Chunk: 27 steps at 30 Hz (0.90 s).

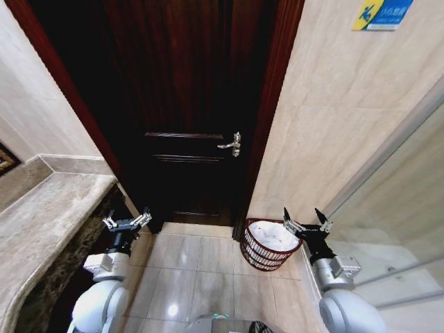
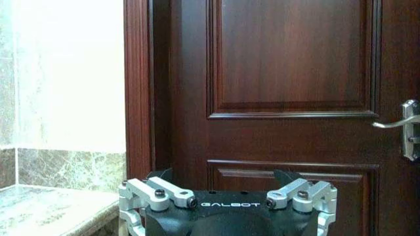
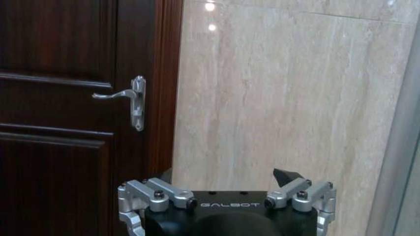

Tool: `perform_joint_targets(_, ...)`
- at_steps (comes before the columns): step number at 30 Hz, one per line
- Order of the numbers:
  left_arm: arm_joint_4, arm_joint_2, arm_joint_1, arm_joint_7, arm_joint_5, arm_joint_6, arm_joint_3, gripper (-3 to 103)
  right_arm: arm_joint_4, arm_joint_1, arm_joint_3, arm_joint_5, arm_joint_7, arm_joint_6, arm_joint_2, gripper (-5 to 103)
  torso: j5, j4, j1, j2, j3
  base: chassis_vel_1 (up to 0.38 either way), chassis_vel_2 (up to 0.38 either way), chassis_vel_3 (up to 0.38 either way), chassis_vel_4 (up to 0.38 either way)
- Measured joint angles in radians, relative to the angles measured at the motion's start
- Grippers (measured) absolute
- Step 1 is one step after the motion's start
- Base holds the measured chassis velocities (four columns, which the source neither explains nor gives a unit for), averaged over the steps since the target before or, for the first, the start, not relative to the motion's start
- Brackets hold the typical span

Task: Discard the used towel into the hamper.

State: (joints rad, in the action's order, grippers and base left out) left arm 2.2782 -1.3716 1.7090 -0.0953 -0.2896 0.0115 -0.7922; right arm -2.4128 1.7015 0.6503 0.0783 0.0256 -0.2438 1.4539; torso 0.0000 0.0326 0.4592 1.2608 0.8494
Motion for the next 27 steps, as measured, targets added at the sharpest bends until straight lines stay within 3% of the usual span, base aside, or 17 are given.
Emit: perform_joint_targets(27,-0.003,0.004,0.002,0.016,-0.007,0.006,0.000,100,-0.008,0.003,0.013,0.003,-0.001,0.000,0.005,100,0.0000,0.0000,0.062,0.135,0.072,0.000,0.000,0.000,0.000)
